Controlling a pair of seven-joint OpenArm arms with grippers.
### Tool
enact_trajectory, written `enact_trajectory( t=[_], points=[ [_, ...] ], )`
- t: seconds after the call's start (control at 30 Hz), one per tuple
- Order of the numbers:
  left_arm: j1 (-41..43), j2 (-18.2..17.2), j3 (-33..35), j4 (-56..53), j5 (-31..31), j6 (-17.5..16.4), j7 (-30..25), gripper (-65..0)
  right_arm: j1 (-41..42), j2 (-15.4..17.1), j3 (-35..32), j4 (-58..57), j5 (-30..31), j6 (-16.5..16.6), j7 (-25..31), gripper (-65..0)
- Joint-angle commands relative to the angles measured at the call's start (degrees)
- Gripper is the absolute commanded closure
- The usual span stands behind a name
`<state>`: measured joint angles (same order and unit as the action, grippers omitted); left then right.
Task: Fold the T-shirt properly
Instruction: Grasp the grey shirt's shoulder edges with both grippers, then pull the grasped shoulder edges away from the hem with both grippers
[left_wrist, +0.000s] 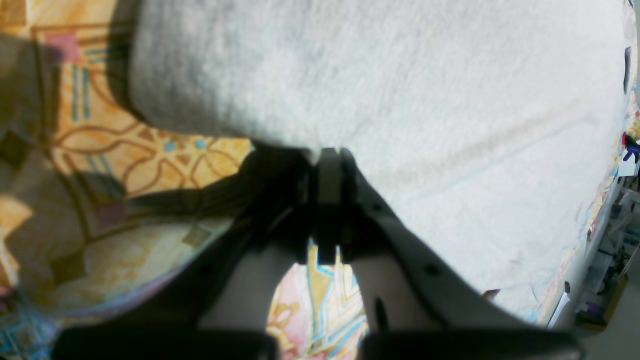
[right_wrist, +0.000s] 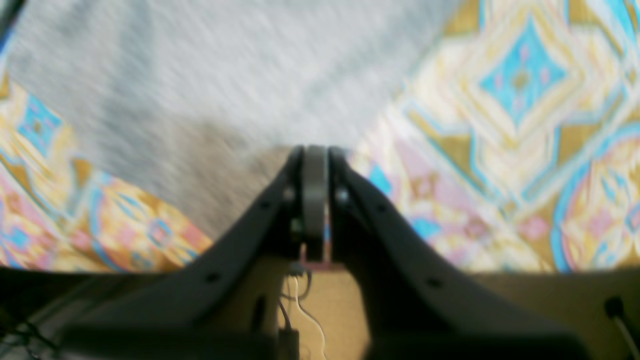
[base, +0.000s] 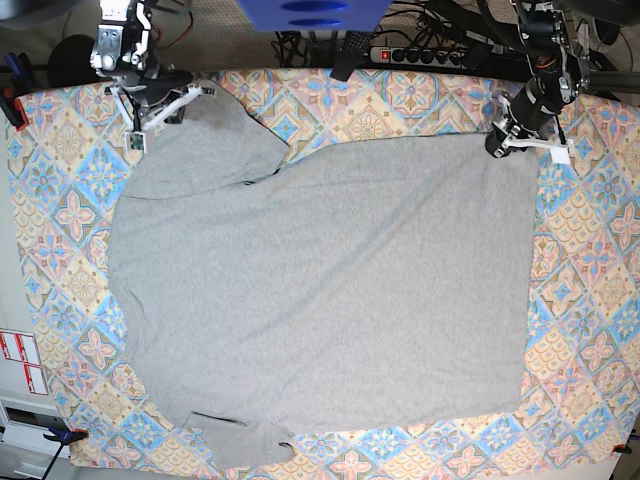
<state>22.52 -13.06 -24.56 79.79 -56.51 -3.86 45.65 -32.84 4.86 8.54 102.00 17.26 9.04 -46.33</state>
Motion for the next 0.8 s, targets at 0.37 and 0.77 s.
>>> enact_trajectory(
  t=[0.37,0.77],
  points=[
    [0.20,-0.52,-0.02,0.17,2.05,1.53,0.37,0.0,1.59,0.37,0.56,-6.22,0.63,0.15,0.48,-42.7],
    [0.20,-0.52,-0.02,0.17,2.05,1.53,0.37,0.0,2.11,0.46,0.21,-10.61,14.88,0.15,0.48,-36.5]
  ],
)
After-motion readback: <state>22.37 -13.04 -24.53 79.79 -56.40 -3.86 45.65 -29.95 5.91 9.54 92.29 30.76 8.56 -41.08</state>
